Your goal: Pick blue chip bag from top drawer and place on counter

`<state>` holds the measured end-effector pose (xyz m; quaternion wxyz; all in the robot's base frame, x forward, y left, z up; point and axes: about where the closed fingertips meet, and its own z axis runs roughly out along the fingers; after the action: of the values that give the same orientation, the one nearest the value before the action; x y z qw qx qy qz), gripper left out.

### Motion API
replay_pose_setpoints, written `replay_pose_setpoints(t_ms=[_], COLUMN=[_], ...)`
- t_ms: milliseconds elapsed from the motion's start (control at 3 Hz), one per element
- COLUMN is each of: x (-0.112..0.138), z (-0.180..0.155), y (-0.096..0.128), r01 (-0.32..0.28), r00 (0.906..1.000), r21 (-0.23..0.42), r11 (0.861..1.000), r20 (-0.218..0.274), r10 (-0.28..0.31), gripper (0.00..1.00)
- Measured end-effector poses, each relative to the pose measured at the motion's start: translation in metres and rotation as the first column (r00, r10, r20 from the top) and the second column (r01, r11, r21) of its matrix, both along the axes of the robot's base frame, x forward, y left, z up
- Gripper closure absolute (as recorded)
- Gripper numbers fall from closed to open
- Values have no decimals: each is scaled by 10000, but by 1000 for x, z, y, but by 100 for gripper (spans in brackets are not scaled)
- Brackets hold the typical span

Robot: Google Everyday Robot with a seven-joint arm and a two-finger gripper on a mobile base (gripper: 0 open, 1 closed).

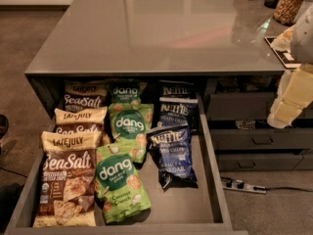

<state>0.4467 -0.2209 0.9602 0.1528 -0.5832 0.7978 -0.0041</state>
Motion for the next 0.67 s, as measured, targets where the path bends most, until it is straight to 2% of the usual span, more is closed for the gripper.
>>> replay_pose_setpoints(t_ms=[333, 667], x=[2, -5], z=[-28, -96], y=[7, 23], r01=[519, 2078], r00=[9986, 9768], r21=[618, 1923], r11=[9967, 9591], r20=[-109, -930], r10=[-513, -1930], gripper=[0, 0])
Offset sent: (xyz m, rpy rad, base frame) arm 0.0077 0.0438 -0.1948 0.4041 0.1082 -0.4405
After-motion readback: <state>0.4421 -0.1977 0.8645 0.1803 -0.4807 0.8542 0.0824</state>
